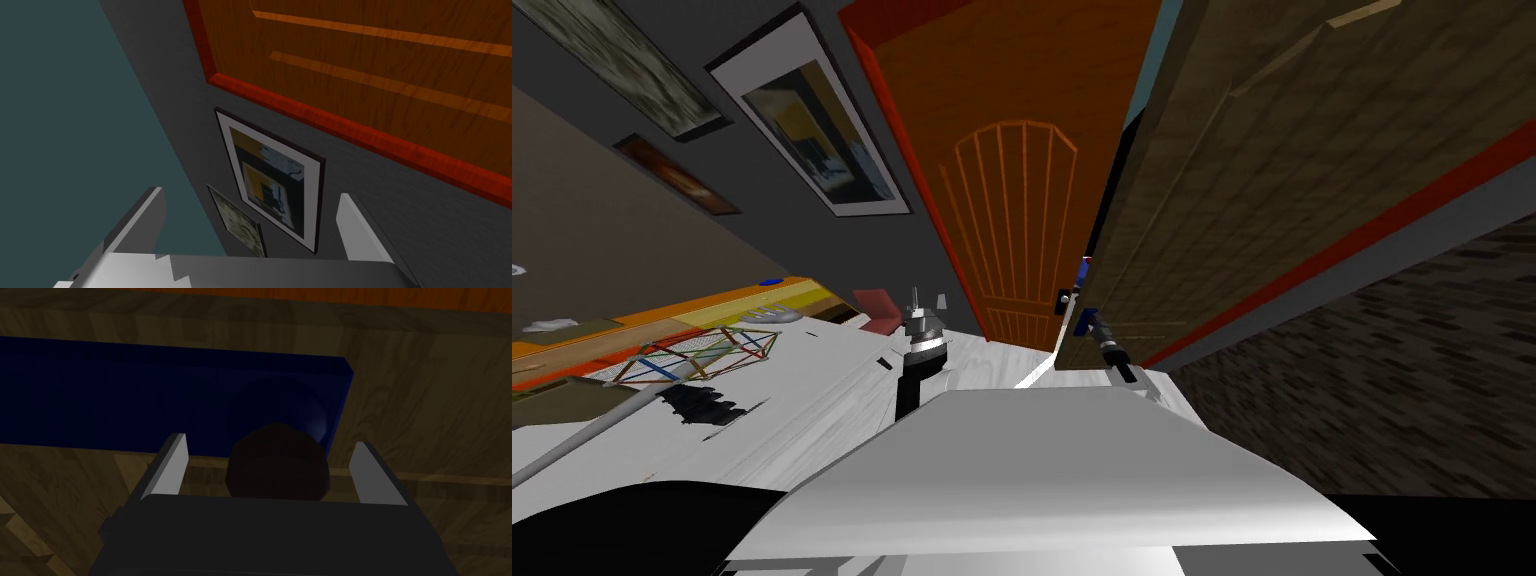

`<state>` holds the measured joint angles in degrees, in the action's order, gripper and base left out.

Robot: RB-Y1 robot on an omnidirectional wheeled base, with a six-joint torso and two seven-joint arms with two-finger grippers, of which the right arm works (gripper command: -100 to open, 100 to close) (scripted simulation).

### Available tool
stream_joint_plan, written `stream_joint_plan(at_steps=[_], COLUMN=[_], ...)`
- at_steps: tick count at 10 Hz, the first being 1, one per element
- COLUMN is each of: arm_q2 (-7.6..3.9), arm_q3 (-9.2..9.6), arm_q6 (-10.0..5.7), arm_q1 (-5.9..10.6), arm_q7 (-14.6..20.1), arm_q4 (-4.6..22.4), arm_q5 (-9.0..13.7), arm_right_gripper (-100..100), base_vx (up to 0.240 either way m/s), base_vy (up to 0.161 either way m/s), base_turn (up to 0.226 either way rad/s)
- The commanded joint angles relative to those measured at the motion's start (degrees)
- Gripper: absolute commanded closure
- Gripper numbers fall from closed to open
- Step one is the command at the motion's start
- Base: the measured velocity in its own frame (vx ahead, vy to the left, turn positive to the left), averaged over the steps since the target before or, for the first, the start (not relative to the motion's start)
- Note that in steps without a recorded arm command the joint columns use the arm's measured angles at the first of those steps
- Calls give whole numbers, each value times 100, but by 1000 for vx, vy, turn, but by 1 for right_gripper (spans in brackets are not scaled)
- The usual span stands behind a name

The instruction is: Pull the door open

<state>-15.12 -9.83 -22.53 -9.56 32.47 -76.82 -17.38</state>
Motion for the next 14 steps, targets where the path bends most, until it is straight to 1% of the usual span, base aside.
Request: stream_joint_plan(at_steps=[1,6,7,8,10,11,14], arm_q2=[-1,-1,-120,-152,-297,-415,-651], arm_q3=[1,1,78,100,200,282,444], arm_q6=[-3,-3,-113,-145,-295,-416,-659], arm_q1=[-7,-7,-96,-119,-222,-307,-476], arm_q7=[5,5,124,159,317,445,702], arm_q4=[-1,-1,-22,-30,-68,-98,-159], arm_q5=[-1,-1,-28,-34,-63,-86,-133], arm_right_gripper=[100,100,100,100,100,100,100], base_vx=[0,-20,-121,-200,-213,-257,-237], base_vy=[0,0,-76,-124,-133,-146,-120], base_turn=[0,-1,156,168,152,229,161])
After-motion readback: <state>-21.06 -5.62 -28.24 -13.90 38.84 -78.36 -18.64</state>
